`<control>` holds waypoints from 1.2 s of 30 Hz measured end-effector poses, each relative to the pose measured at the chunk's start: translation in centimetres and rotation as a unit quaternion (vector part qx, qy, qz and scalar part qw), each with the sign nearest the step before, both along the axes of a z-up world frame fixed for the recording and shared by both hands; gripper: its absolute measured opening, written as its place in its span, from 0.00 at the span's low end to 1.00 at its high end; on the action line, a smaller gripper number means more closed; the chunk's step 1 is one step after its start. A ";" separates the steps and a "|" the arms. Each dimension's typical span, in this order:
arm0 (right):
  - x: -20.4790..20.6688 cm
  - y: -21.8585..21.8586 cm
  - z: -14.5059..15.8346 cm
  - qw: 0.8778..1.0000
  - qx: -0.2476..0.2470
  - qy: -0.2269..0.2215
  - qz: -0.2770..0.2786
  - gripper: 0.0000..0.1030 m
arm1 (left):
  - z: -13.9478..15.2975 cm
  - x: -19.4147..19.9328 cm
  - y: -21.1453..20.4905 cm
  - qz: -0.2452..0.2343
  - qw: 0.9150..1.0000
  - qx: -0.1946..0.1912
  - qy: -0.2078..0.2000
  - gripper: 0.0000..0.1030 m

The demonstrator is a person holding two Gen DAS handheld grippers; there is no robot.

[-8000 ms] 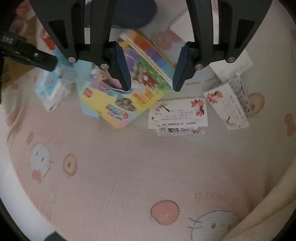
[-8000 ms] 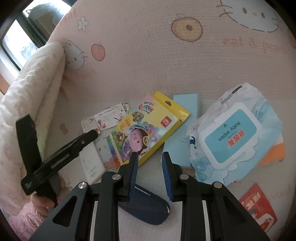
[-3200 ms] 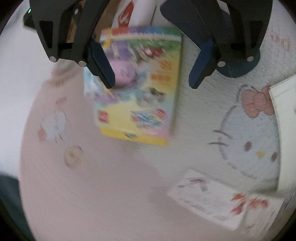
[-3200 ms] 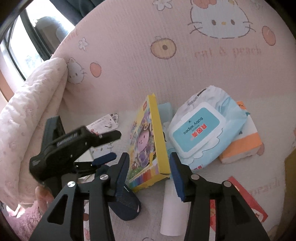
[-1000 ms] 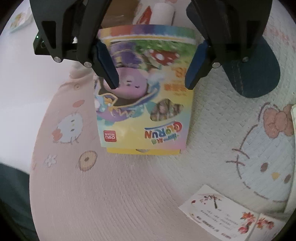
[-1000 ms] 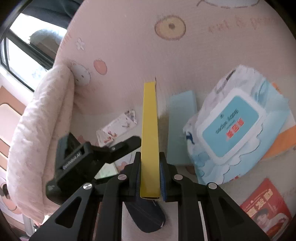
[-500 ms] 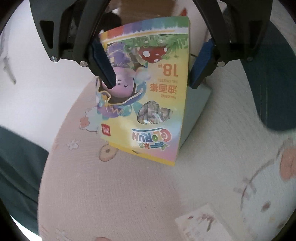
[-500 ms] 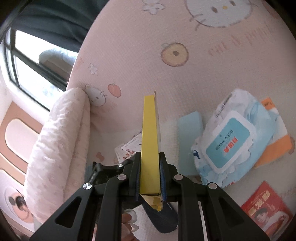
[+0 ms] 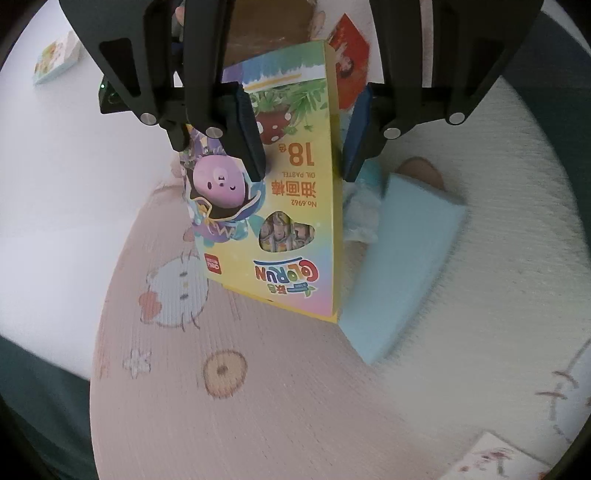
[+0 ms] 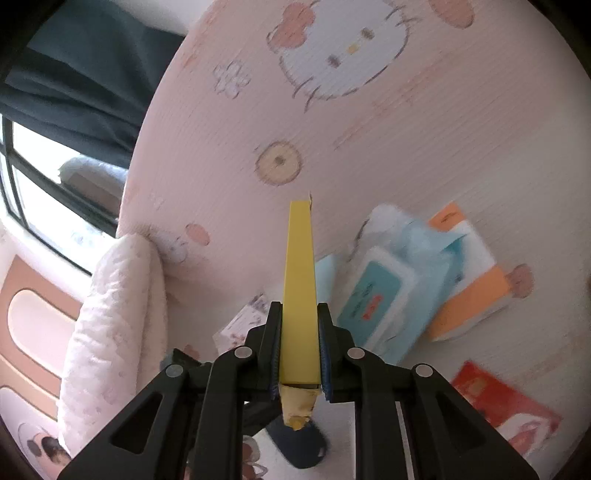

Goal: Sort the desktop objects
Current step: 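Lift the yellow pastel box upright with the left gripper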

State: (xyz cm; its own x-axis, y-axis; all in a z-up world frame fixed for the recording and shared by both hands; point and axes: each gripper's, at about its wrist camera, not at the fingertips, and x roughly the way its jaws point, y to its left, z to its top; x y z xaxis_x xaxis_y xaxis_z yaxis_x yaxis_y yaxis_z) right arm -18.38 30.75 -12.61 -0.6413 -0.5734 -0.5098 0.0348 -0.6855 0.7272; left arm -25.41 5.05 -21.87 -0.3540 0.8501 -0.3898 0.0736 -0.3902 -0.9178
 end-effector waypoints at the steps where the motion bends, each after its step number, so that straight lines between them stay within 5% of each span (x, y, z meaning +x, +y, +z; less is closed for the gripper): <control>1: 0.0 0.3 0.0 1.000 0.003 0.001 -0.003 0.14 | 0.0 0.0 0.3 0.000 1.000 -0.001 0.003 0.45; 5: 0.2 1.5 0.3 1.000 0.022 0.011 -0.014 0.14 | -0.5 0.4 1.5 -0.013 1.000 -0.014 0.003 0.45; 15: 0.0 2.7 -2.0 0.986 0.167 -0.018 -0.019 0.25 | -0.3 0.2 3.2 -0.030 0.997 -0.065 0.018 0.45; 21: -0.2 4.5 -3.9 0.992 0.121 -0.034 -0.015 0.27 | 0.1 0.7 3.8 -0.024 0.995 -0.090 0.041 0.45; 26: -0.5 4.9 -4.3 0.989 0.140 -0.038 -0.013 0.38 | 1.2 1.6 4.5 -0.027 0.986 -0.144 0.074 0.45; 36: -1.0 3.4 -2.8 0.984 0.179 -0.015 0.015 0.47 | 1.1 2.0 4.3 -0.036 0.984 -0.153 0.084 0.51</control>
State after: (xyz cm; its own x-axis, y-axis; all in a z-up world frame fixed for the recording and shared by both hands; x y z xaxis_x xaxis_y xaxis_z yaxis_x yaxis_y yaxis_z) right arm -19.34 34.11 -15.37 -0.6077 -0.3728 -0.7012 0.0412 -0.8965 0.4410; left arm -23.36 9.39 -20.78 -0.3783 0.7274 -0.5725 -0.1074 -0.6488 -0.7533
